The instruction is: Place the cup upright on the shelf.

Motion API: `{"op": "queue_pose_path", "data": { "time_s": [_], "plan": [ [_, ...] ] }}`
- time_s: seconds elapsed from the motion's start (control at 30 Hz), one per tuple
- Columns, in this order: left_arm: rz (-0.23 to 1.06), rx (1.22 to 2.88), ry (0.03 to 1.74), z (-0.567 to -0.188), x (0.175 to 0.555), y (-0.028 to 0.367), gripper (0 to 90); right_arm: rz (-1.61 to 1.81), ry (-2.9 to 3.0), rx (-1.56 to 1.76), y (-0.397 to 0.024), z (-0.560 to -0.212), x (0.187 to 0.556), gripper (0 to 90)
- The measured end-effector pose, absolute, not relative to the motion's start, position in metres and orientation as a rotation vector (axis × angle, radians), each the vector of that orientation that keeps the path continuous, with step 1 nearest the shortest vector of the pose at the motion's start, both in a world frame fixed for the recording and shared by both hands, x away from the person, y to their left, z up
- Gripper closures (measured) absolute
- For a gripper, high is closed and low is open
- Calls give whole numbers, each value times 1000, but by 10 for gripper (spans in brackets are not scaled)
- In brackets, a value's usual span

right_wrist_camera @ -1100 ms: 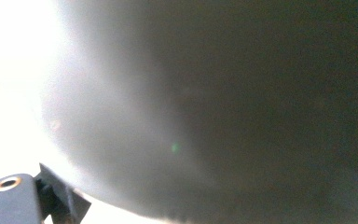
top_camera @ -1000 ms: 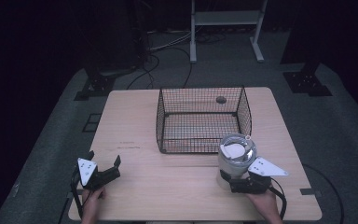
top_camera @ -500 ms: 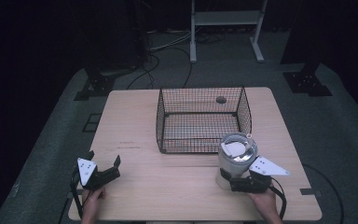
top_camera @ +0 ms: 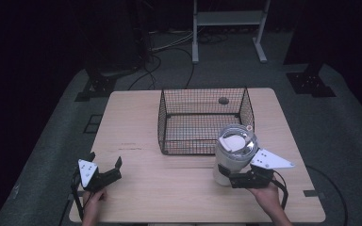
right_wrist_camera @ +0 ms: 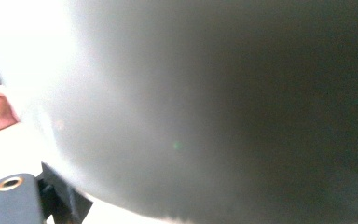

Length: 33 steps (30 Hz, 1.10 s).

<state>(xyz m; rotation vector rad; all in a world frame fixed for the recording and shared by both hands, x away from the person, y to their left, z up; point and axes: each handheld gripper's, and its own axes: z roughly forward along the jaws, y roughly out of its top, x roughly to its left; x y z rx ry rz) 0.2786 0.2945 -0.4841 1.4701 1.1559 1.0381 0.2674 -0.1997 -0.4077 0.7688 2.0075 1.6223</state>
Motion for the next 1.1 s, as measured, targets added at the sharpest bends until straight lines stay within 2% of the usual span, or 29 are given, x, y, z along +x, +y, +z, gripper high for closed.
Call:
{"op": "queue_pose_path", "data": {
  "time_s": [0.67,1.1],
  "plan": [
    [1040,1468,1151,-484,279,294,0,1692,2067,677,-171,-353,303,90],
    [1039,1463,1151,-484,279,294,0,1686,2095,652,-155,-325,342,90]
  ]
}}
